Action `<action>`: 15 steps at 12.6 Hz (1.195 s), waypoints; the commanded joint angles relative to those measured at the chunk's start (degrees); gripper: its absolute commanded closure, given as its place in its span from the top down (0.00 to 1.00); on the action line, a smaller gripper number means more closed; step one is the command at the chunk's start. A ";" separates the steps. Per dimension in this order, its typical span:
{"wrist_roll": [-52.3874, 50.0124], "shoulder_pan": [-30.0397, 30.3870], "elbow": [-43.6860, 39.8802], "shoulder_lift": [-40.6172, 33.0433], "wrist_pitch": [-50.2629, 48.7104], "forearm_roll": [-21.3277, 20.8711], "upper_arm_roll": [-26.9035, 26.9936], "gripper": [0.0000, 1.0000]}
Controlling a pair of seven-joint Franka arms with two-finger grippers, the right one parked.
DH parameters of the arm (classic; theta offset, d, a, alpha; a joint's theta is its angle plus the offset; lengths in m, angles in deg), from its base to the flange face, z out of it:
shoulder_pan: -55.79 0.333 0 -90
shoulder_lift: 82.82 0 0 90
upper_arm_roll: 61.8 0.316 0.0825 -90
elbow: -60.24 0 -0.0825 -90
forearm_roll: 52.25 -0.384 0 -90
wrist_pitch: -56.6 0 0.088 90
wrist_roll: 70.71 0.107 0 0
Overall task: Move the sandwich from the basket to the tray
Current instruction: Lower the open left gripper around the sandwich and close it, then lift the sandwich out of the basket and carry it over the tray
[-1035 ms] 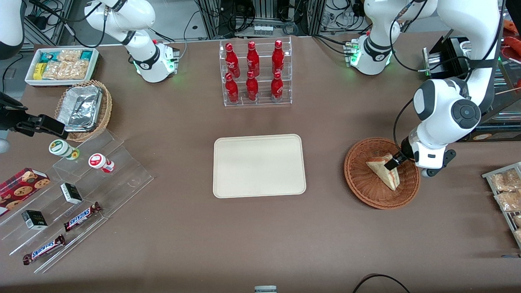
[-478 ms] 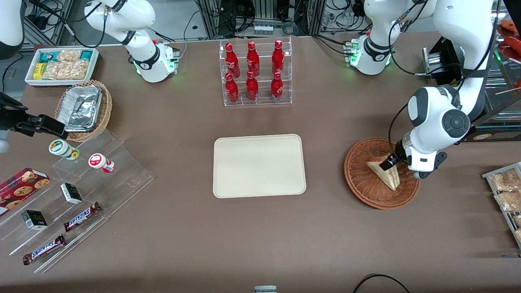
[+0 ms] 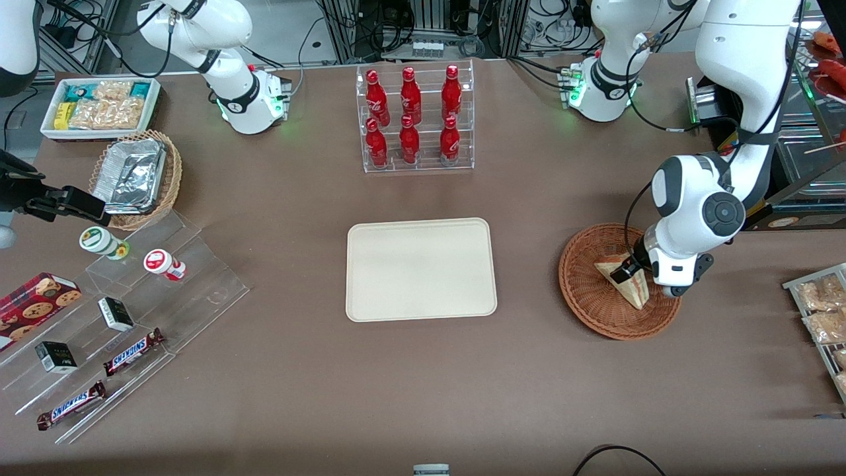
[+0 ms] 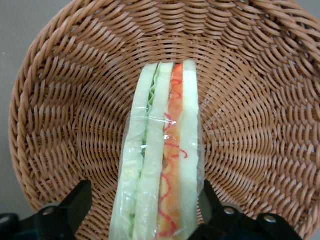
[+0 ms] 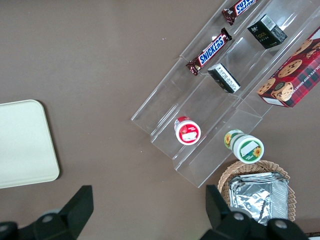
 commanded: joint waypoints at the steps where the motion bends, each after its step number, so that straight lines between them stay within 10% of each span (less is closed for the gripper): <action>1: -2.84 -0.34 -0.25 -0.47 0.09 0.48 -0.03 0.00; 15: 11.13 -13.50 -17.21 3.38 -20.22 -1.90 -0.65 0.00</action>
